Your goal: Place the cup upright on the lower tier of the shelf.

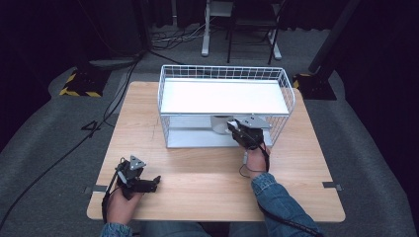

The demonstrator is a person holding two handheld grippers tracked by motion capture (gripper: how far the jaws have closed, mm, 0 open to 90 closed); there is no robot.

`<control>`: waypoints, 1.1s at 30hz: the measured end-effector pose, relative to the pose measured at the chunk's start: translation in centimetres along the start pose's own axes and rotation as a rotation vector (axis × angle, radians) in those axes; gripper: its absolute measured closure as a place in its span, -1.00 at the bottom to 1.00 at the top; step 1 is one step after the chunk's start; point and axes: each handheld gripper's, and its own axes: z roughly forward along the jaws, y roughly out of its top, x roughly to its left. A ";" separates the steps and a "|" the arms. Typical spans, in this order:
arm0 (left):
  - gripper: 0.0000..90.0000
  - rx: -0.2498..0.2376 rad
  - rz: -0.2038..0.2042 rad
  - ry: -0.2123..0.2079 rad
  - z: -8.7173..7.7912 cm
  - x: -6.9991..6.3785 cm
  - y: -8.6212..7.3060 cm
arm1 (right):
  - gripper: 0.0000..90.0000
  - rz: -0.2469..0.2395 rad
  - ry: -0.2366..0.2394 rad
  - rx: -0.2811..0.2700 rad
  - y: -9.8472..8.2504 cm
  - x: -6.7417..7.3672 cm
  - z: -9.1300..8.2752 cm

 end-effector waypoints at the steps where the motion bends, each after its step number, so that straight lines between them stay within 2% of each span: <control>1: -0.99 0.000 0.000 0.000 0.0 0.0 0.0 | 0.59 0.003 -0.002 0.002 -0.1 0.0 0.2; 8: -0.99 0.001 -0.001 0.001 0.0 0.0 0.0 | 0.59 0.035 -0.002 0.004 -0.7 -0.2 1.0; 9: -0.99 0.001 -0.001 0.001 0.0 0.0 0.0 | 0.59 0.054 0.003 0.008 -1.0 -0.3 1.2; 16: -0.99 0.001 -0.003 0.001 0.0 0.0 0.0 | 0.59 0.083 0.009 0.008 -1.5 -0.9 1.4; 33: -0.99 0.000 -0.002 0.001 0.0 0.0 0.0 | 0.57 0.084 0.018 0.020 -2.0 -1.0 1.3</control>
